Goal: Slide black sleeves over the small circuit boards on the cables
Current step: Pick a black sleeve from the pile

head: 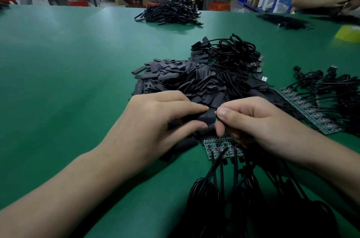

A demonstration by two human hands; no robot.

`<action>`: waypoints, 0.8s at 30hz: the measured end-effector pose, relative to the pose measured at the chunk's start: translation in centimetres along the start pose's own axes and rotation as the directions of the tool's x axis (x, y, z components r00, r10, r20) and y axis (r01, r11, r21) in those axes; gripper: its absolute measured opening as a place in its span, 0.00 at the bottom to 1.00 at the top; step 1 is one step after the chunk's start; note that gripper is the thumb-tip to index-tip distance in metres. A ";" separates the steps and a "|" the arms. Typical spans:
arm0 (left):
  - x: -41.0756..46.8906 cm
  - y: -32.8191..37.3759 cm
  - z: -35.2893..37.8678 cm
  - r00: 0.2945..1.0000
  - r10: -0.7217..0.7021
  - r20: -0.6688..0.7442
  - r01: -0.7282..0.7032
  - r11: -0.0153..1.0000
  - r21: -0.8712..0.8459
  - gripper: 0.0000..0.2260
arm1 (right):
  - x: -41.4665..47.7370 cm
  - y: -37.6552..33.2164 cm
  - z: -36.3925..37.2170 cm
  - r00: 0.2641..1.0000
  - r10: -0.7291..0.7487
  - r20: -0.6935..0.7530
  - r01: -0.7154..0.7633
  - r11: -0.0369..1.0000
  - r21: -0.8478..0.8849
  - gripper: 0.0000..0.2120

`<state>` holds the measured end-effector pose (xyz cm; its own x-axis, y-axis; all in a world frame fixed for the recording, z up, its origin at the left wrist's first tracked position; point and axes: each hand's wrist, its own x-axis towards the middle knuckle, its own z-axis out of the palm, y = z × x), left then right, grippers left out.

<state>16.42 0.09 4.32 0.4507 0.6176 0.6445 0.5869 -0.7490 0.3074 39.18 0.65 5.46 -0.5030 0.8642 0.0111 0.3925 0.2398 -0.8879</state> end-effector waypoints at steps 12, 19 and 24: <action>0.2 0.1 -0.2 0.981 -0.162 -0.104 0.147 0.980 -0.137 0.09 | -0.5 -0.3 0.3 0.891 -0.364 -0.270 0.300 0.921 -0.249 0.04; 0.2 0.2 -0.1 0.979 -0.179 -0.096 0.160 0.972 -0.173 0.08 | -0.6 -0.4 0.0 0.824 -0.487 -0.289 0.348 0.839 -0.419 0.02; 0.2 0.2 0.0 0.985 -0.142 -0.094 0.127 0.980 -0.155 0.08 | -0.5 -0.5 0.1 0.819 -0.505 -0.272 0.347 0.814 -0.466 0.01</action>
<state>16.63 0.03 4.53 0.2975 0.6925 0.6572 0.5277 -0.6929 0.4913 39.17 0.02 5.79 -0.4010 0.7072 0.5822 0.5036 0.7011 -0.5048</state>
